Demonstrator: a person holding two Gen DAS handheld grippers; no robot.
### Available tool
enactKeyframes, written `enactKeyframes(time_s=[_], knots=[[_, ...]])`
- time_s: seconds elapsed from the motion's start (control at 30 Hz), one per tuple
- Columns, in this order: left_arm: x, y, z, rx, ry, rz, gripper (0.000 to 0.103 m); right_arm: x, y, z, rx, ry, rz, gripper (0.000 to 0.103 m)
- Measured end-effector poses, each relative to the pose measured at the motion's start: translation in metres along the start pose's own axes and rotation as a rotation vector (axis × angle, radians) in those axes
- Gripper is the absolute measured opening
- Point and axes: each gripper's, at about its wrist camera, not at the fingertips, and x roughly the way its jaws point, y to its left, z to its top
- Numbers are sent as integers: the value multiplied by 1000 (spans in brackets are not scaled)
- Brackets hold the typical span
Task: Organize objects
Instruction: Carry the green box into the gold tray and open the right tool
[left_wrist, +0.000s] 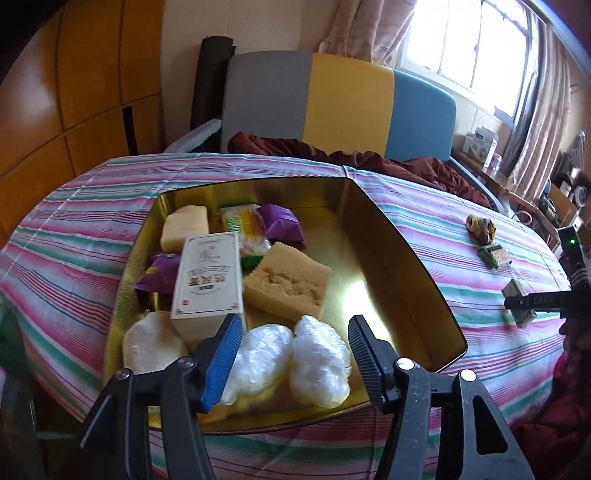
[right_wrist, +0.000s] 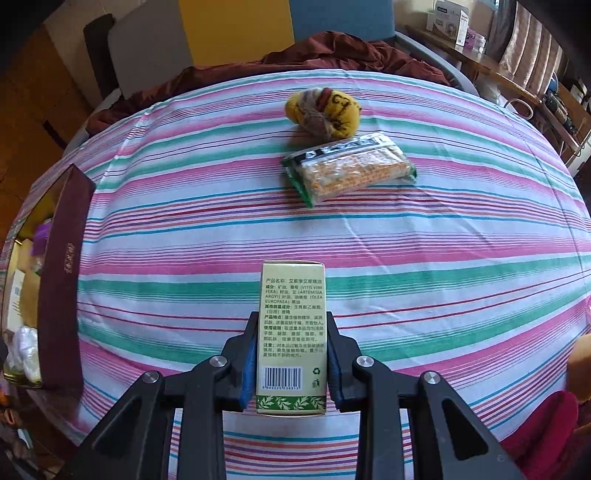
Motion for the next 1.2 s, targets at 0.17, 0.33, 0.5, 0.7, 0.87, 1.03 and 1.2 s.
enactKeyframes(time_s=[0.17,0.33,0.5,0.7,0.87,1.03,1.2], knots=[[-14,19,-2,-38,-23,25,61,-17,53,2,-75,-32,82,30],[-22,39,-4,-87,-30,57,61,-42,132,3,-218,-84,197,30],[-28,54,-6,-119,-39,83,64,-40,203,-4,-356,-75,246,30],[-30,65,-10,-147,-44,96,66,-10,251,-15,-457,-7,200,30],[-25,72,-13,-160,-32,99,67,12,259,-25,-474,36,149,30],[-23,70,-14,-156,-27,108,69,19,256,-31,-476,60,149,32],[-27,68,-12,-149,-40,122,71,10,250,-34,-467,38,164,38]])
